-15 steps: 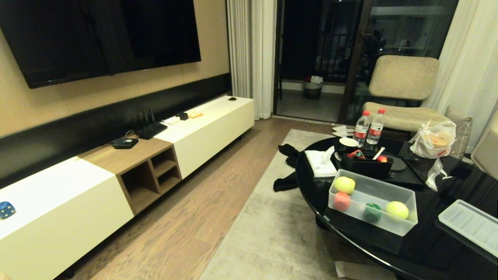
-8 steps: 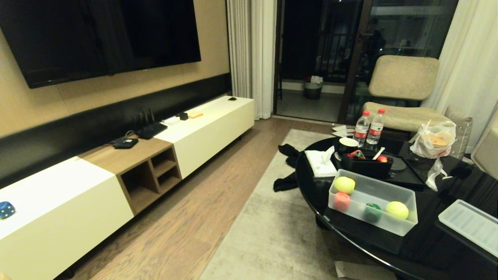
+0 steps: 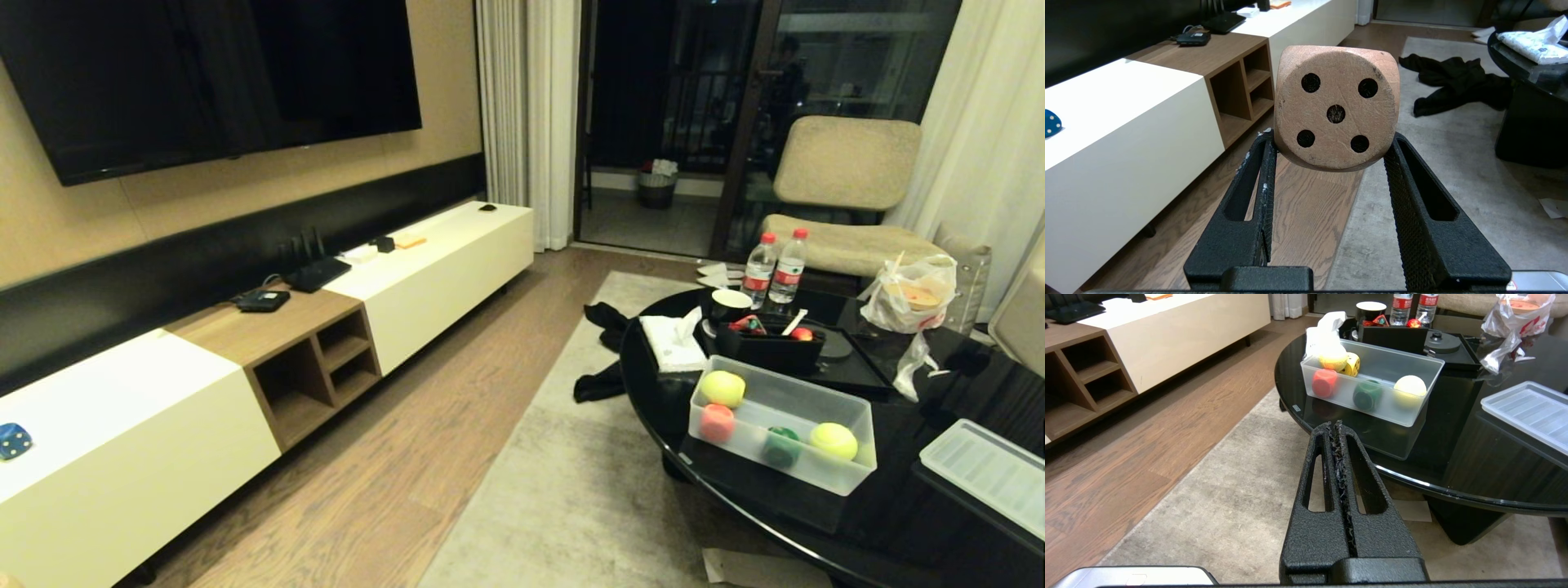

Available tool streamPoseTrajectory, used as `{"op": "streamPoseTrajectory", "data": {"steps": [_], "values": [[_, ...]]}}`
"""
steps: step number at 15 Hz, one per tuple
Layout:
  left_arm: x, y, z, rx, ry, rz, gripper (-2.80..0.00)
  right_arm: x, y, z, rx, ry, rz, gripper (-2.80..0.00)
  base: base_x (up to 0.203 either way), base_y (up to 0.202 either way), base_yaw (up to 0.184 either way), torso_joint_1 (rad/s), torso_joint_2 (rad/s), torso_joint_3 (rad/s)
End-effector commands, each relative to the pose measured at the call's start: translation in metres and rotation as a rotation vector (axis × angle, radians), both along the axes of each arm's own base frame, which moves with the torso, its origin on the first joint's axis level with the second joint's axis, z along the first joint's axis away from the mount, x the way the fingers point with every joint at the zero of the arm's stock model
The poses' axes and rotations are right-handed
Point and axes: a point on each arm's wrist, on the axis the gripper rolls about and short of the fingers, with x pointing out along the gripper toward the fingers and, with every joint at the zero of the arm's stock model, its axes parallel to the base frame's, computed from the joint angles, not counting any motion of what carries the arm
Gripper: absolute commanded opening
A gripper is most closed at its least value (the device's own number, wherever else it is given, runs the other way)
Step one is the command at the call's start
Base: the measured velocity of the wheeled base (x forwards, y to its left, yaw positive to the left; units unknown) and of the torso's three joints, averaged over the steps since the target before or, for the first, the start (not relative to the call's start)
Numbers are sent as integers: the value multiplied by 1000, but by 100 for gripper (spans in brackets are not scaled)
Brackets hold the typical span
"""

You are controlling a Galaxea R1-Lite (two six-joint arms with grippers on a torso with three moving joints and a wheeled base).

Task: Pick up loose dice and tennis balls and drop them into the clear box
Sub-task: Put the toys in the box

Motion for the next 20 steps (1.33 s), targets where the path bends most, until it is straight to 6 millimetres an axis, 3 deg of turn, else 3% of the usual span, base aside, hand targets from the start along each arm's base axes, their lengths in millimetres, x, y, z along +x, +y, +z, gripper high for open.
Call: {"op": "streamPoseTrajectory", "data": {"steps": [1, 20], "values": [[0, 0, 0, 0, 3, 0, -280, 0, 0, 0, 0, 1, 0, -280, 0, 0, 0, 0, 0, 0], [0, 0, 0, -2, 3, 0, -280, 0, 0, 0, 1, 3, -1, -280, 0, 0, 0, 0, 0, 0]]}}
